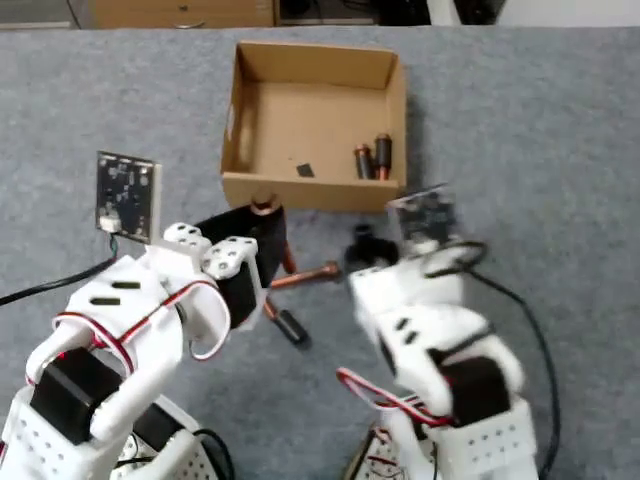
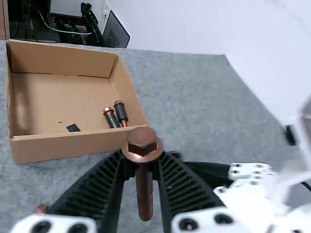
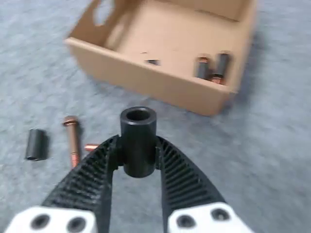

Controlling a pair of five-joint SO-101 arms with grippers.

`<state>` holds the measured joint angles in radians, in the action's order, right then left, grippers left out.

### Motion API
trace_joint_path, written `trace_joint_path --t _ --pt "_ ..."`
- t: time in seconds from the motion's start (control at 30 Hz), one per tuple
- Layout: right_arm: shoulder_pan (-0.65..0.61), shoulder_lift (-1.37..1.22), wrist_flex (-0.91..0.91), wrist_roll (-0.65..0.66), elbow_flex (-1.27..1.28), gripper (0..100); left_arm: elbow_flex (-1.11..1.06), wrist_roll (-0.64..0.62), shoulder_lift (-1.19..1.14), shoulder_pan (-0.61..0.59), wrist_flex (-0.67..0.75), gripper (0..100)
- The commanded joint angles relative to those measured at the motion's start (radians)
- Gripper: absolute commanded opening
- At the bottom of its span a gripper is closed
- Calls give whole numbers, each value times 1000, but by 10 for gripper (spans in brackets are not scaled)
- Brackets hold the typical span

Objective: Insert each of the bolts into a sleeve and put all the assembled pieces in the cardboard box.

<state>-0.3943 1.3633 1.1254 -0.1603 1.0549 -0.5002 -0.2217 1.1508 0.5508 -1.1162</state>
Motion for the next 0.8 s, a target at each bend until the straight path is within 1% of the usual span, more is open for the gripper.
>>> trace_joint_path --t 0.0,0.1,0.2,0.37,0.47,0.6,0.77 --pt "-111 12 -103 -28 50 1 3 32 16 -38 -12 18" --pt "-154 12 -104 -28 47 1 2 31 12 -130 -15 18" --pt "-191 13 -109 -28 68 1 -44 31 16 -176 -3 18" --pt "-216 45 -206 -21 173 1 -172 31 21 -230 120 18" --pt "-219 154 -233 -20 236 1 -207 31 21 -232 161 18" --pt "-219 341 -213 -20 315 1 -212 23 19 -221 161 18" --pt "-260 536 -187 -25 394 1 -210 20 13 -114 166 19"
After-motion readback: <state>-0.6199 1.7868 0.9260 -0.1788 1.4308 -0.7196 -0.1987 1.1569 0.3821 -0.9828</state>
